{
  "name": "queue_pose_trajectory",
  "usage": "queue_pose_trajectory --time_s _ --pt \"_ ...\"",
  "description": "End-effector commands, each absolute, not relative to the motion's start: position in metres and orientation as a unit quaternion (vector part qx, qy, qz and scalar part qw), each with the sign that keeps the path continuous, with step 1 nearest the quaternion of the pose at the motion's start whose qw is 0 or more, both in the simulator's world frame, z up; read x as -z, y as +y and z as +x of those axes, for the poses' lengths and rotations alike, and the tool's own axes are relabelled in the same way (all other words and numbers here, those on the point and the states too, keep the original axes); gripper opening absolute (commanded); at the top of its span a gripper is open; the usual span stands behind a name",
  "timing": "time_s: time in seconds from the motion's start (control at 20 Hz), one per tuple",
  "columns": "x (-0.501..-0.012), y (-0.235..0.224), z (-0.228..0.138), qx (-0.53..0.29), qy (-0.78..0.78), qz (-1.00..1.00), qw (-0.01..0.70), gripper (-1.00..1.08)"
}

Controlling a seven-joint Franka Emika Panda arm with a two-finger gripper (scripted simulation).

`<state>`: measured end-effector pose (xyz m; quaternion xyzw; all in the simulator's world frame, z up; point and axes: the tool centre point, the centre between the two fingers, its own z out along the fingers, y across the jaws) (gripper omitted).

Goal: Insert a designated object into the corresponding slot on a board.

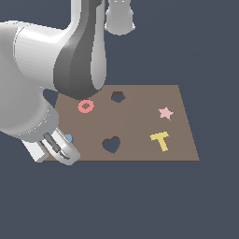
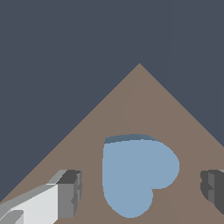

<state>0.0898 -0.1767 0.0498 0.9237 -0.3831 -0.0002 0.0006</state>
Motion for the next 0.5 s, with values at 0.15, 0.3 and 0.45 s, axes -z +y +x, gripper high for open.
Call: queue_pose_trajectory --time_s 0.15,0.3,0.45 --pt "-0.037 -0.177 0.09 0.0 -0.385 0.923 0.0 1.0" --pt "-0.03 -0.177 0.09 0.0 -0.385 0.923 0.0 1.0" --pt "-0.03 -0.177 0.09 0.0 -0.386 0.923 0.0 -1.0"
